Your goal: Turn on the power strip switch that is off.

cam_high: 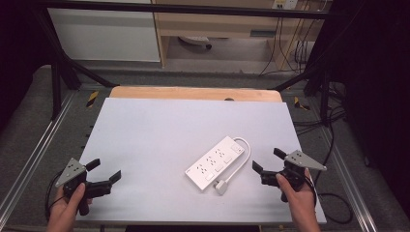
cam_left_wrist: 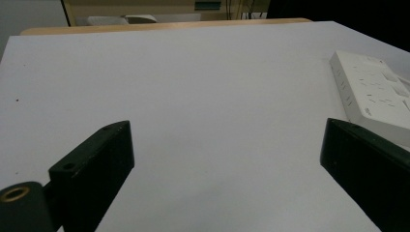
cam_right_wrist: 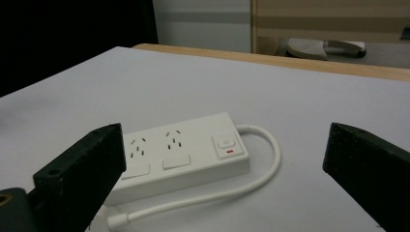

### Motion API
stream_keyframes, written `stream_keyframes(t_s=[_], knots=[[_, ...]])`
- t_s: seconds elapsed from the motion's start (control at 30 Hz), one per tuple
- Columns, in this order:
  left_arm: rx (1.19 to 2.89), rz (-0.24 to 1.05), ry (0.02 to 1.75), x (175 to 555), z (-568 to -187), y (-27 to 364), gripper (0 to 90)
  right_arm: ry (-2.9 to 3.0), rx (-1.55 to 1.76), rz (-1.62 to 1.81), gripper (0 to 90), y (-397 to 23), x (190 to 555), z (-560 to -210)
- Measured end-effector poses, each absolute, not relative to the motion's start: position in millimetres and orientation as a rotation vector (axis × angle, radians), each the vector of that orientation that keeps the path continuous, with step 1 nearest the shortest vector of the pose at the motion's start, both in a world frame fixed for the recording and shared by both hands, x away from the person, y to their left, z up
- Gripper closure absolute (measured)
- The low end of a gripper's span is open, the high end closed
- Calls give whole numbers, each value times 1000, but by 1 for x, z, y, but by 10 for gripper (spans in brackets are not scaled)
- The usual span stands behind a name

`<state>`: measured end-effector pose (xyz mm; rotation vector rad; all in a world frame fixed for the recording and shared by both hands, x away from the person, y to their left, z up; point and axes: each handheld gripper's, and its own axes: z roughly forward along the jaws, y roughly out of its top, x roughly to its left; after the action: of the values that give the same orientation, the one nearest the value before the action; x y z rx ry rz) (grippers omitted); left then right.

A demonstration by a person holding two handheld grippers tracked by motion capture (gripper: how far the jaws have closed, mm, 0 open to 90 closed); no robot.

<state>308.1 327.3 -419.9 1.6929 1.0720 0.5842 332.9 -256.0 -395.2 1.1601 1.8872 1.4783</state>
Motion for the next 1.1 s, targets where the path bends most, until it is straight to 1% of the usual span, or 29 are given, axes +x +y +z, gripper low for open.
stream_keyframes(t_s=[0.23, 1.1], knots=[[1695, 580, 1070, 308, -420, 327, 52, 1912, 1092, 1499, 16, -240, 335, -384], [1711, 578, 1065, 309, -421, 326, 52, 1967, 1040, 1545, 19, -203, 349, -378]])
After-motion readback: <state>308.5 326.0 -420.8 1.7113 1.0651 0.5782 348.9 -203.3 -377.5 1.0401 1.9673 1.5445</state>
